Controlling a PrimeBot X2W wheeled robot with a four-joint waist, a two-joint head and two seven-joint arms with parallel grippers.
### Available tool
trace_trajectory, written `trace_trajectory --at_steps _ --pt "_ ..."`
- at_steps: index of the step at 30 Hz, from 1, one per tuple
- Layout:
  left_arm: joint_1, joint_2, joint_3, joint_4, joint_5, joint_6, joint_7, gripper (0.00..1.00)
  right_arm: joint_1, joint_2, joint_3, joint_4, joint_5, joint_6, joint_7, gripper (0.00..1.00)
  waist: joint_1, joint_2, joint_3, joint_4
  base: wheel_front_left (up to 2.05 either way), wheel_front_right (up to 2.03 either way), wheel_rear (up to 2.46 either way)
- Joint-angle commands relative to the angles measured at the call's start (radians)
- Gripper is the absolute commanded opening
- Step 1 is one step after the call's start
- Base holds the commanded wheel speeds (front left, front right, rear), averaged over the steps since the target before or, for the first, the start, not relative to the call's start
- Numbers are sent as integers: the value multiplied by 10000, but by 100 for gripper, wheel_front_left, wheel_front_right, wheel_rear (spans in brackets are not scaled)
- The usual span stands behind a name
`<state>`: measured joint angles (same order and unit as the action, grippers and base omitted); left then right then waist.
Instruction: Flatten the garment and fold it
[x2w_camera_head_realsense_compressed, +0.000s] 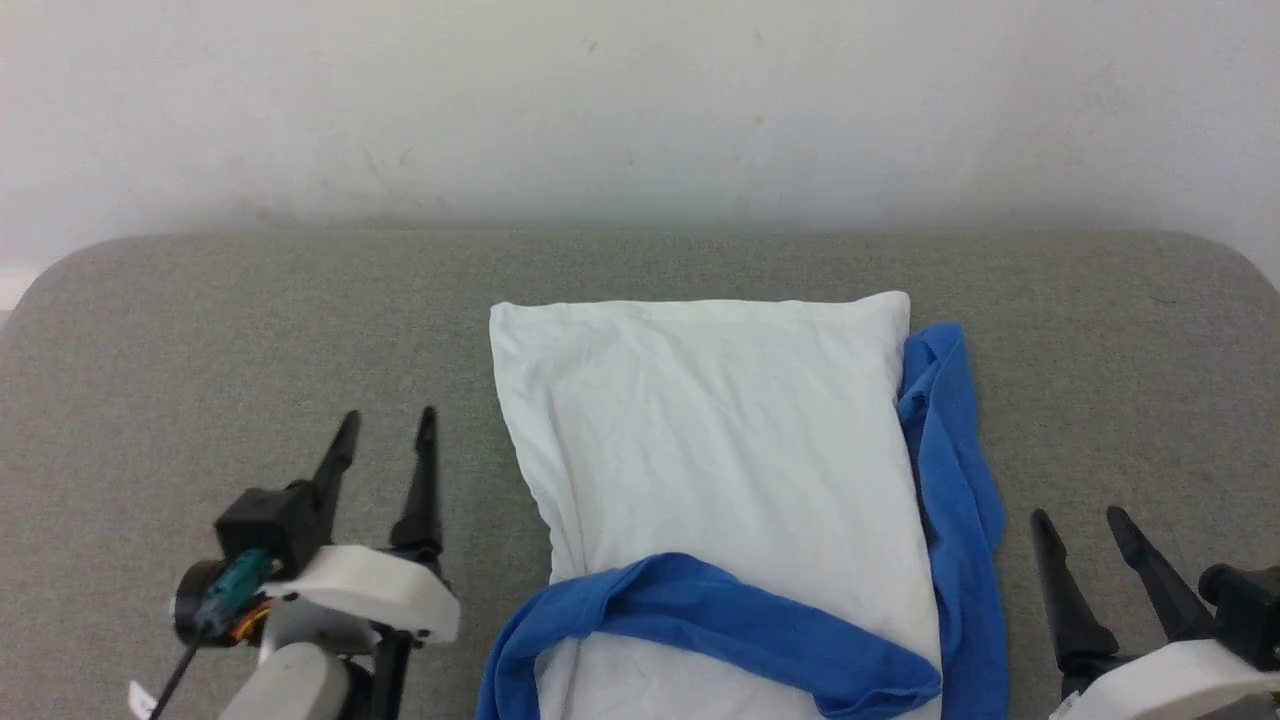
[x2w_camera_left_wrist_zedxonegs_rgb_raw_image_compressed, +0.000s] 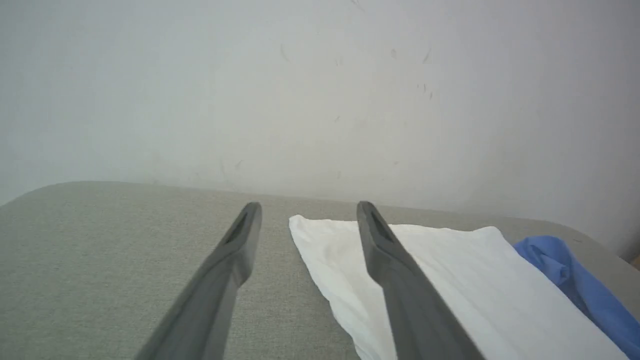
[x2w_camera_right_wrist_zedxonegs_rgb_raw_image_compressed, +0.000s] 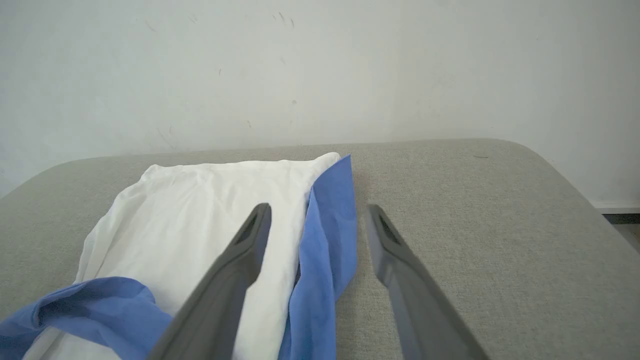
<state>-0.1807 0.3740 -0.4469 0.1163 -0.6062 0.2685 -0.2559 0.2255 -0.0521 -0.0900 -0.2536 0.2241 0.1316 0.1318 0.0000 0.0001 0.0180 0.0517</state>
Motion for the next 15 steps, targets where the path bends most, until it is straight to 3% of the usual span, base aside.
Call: trace_trajectory --at_steps 1,7,15 --pt "209 94 210 -89 64 74 -52 100 -143 18 -64 129 17 -9 33 100 0 -1 27 84 0 0 0" --pt "1254 537 1513 -687 567 160 -56 100 -1216 -37 -671 1626 147 -9 312 100 0 -1 282 359 0 0 0" --pt "1485 385 1658 -1484 1159 -322 -57 100 -4261 -1073 -1389 5018 935 -9 1521 100 0 -1 1103 1049 0 0 0"
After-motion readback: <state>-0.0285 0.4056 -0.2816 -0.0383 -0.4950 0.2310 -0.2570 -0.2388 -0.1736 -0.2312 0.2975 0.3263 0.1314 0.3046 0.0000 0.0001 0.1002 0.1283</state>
